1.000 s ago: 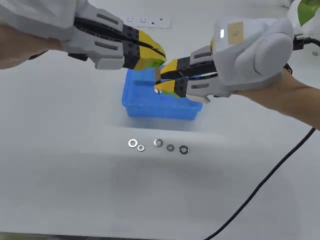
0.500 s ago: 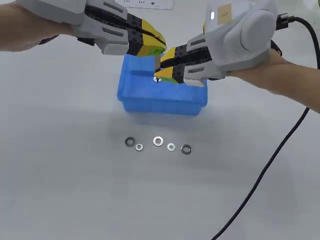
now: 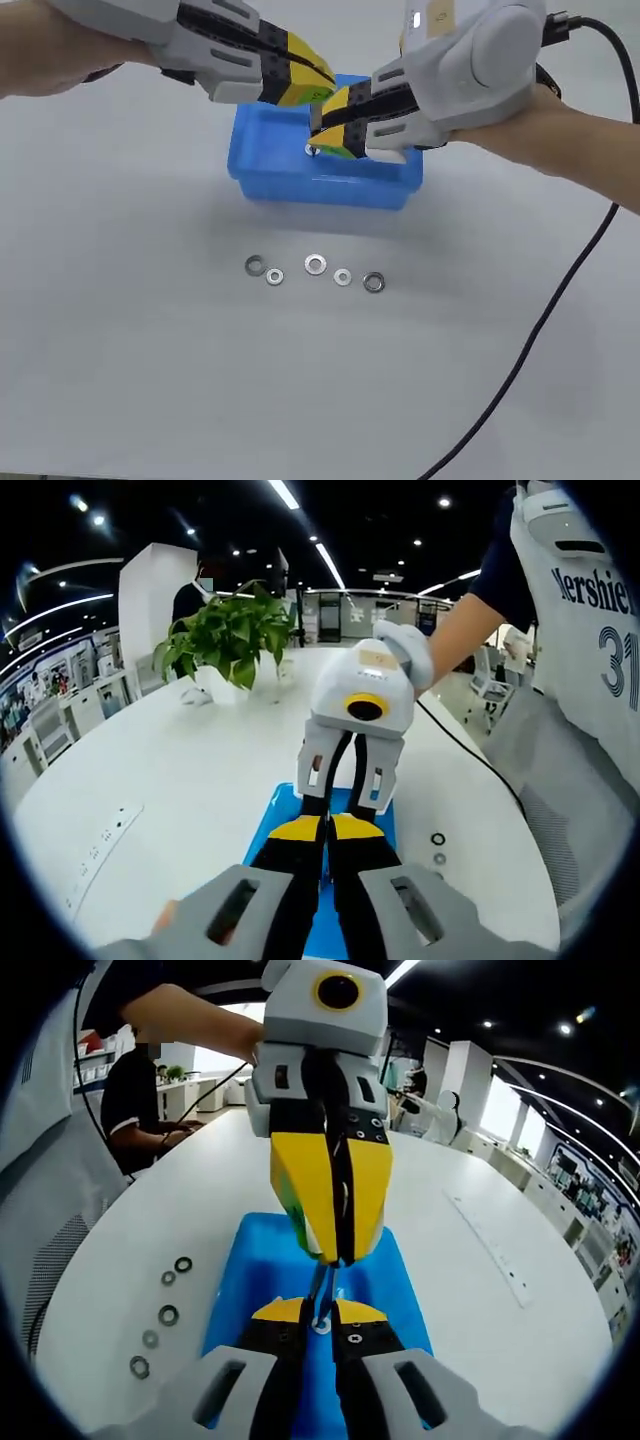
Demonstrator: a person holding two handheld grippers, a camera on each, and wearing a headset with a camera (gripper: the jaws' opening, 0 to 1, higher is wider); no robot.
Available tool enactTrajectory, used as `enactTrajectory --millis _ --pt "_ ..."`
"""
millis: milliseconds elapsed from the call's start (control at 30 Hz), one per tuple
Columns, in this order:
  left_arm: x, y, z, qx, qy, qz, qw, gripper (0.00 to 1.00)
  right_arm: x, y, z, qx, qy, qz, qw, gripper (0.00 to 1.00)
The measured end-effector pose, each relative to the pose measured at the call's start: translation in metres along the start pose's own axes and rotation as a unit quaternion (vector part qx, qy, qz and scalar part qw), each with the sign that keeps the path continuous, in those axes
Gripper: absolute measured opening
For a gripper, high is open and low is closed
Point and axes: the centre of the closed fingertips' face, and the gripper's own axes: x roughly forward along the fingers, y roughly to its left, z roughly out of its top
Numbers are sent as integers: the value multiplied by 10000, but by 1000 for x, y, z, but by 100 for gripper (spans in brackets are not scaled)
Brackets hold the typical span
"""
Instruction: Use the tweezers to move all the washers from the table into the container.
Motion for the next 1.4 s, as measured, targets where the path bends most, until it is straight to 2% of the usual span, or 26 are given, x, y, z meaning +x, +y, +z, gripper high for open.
enactTrajectory --millis 200,333,533,600,800,967,1200,1400 --pt "1 1 2 59 8 19 10000 5 -1 -2 1 -62 25 -74 10000 12" --pt "-2 8 4 132 -52 87 9999 5 -5 -5 5 -17 -10 -152 9999 13" --pt "-8 10 9 221 -59 149 9996 5 -8 -1 11 -74 -6 -150 9999 14" --pt "-11 9 9 243 -55 130 9996 5 -11 1 18 -106 -47 -147 9998 14" --pt "-23 -7 21 325 -55 66 9994 5 -18 5 35 -244 -137 -136 9995 14" --pt "-34 -21 31 438 -37 68 9990 5 -24 20 52 -413 -212 -35 9989 14" --pt "-48 -41 48 622 -62 135 9980 5 -35 32 72 -610 -264 -27 9978 14" --pt "-54 -58 54 703 -68 168 9974 5 -42 50 84 -816 -209 -15 9964 14"
